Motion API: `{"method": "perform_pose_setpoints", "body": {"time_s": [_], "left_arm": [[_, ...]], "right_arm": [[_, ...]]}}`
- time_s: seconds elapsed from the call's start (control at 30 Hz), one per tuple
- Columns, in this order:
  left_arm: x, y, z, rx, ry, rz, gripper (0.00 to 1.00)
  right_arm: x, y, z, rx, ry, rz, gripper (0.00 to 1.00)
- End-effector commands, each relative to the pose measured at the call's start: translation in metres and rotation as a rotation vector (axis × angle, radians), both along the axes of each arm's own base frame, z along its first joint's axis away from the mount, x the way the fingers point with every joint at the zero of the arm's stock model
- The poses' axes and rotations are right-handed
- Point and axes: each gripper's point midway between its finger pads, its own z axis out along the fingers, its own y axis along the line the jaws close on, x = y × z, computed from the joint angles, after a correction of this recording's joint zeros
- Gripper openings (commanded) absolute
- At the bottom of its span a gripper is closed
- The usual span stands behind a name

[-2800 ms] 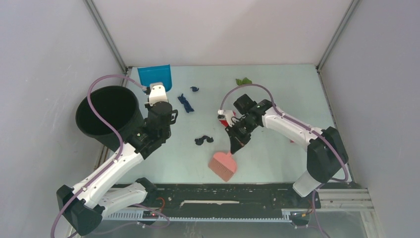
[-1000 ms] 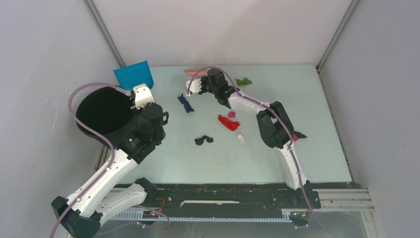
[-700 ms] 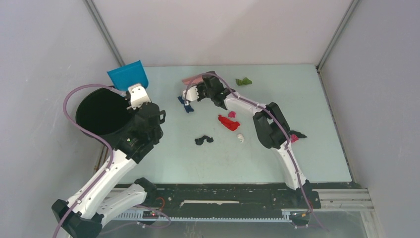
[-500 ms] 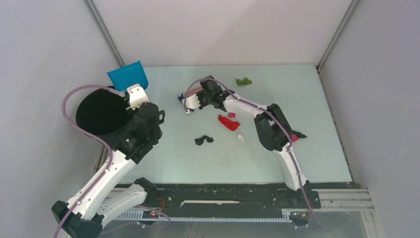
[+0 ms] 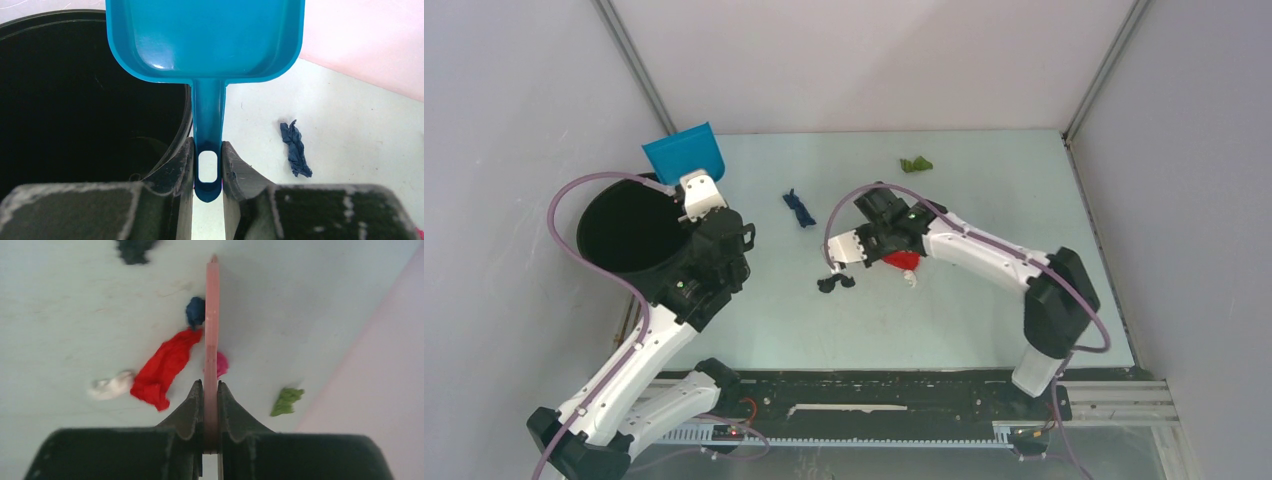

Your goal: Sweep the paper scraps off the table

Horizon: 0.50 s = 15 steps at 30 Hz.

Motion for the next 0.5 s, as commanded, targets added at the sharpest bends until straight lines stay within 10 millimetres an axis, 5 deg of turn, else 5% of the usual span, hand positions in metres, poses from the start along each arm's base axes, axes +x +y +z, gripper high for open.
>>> {"method": "perform_pose_setpoints", "body": {"time_s": [0.0, 0.1, 0.2, 0.47], "left_arm": [[-0.001, 0.004, 0.012, -0.041, -0.052, 0.024, 0.0], [0.0, 0.003, 0.01, -0.049, -0.051, 0.02, 0.0], [0.002, 0.002, 0.008, -0.043, -0.042, 0.018, 0.0], [0.0, 0.005, 0.008, -0.035, -0.041, 0.033, 0.0]], "right_arm": [[-0.033, -0.023, 0.04, 0.094, 0.074, -0.12, 0.0], [-0.014, -0.01, 0.087, 0.265, -0.045, -0.135, 0.0], [0.008, 0.006, 0.108, 0.328, -0.15, -0.14, 0.0], [0.079, 0.074, 0.115, 0.389, -0.471, -0.09, 0.0]]}}
